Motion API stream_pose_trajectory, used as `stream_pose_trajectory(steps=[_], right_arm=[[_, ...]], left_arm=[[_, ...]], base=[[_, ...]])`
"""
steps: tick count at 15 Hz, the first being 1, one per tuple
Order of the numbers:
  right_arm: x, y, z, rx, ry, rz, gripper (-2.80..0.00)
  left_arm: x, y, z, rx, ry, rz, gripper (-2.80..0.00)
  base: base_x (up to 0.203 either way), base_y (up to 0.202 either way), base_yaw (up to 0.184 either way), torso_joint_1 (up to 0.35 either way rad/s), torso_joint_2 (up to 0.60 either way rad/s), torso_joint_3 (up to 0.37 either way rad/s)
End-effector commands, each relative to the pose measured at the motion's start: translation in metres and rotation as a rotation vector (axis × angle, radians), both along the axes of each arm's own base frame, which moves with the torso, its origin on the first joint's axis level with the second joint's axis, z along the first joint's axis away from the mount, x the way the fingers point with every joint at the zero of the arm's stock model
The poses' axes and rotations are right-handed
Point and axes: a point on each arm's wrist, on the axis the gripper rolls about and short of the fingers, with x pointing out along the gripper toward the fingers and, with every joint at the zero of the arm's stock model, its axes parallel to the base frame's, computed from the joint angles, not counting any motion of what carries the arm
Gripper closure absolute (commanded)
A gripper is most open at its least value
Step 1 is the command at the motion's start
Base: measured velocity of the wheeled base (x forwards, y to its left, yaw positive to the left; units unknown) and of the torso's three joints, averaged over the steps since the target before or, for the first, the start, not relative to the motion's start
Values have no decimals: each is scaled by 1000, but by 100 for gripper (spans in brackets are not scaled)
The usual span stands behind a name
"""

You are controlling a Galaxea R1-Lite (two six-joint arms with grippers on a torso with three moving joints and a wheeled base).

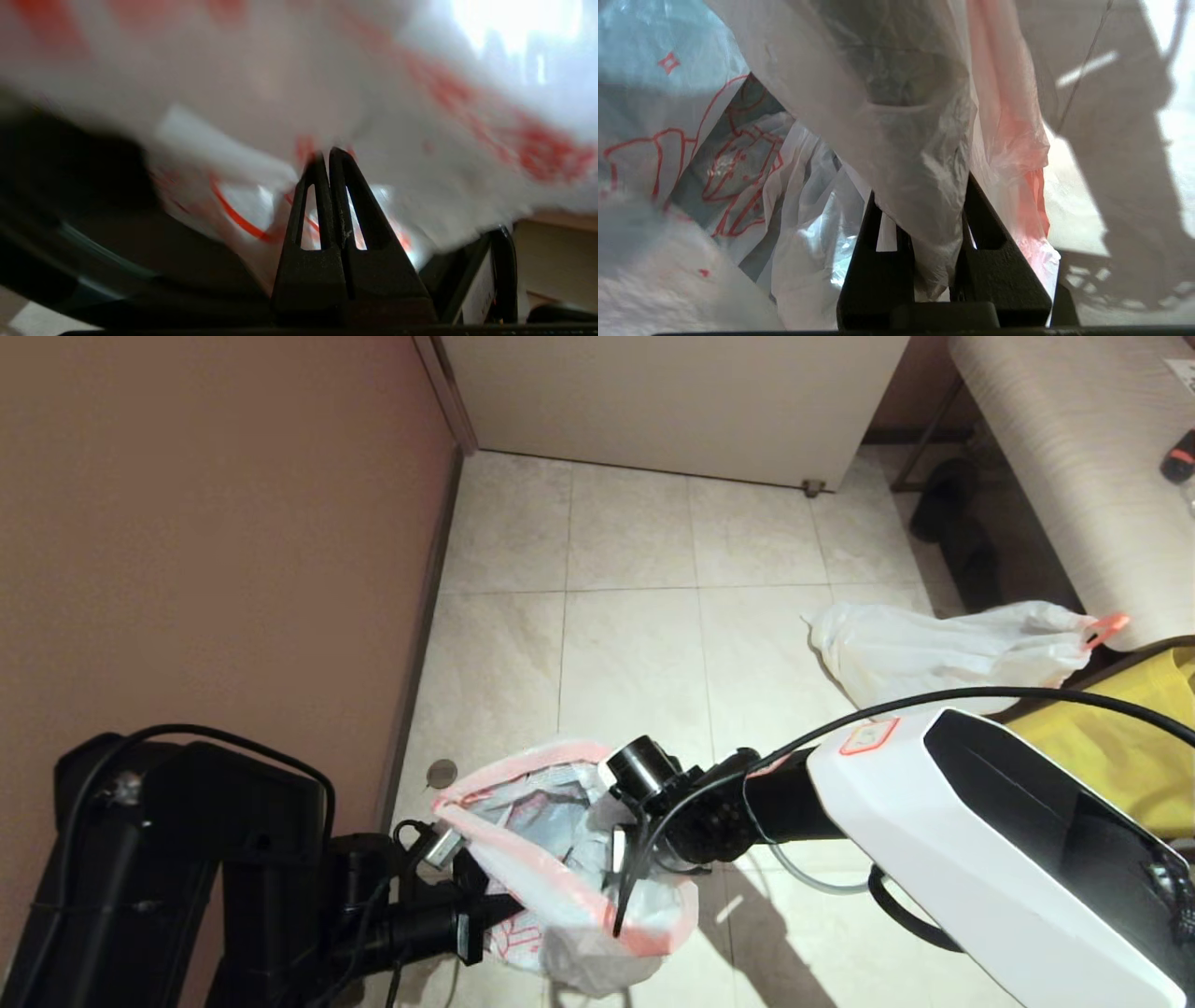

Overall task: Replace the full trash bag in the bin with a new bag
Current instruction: Put the new garbage bag on the trash can

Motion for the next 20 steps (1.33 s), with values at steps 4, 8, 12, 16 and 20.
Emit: stream_pose_trajectory(steps=[4, 8, 12, 16, 20], right_arm=[[-30, -5, 10, -9, 36, 59, 0], [-38, -4, 20, 8, 10, 93, 0], [-36, -1, 10, -5, 17, 95, 0], [-13, -9, -7, -13, -31, 100, 0], [-6, -13, -8, -23, -55, 101, 0]], left_arm=[[8, -7, 0, 17, -59, 28, 0], [5, -17, -3, 44, -57, 27, 0], [9, -20, 3, 60, -87, 76, 0], [-2, -6, 44, 2, -166, 41, 0], [-20, 6, 105, -53, -304, -2, 0]], base=[[0, 0, 0, 0, 0, 0], [0, 0, 0, 0, 0, 0], [0, 0, 0, 0, 0, 0], [0, 0, 0, 0, 0, 0], [0, 0, 0, 0, 0, 0]])
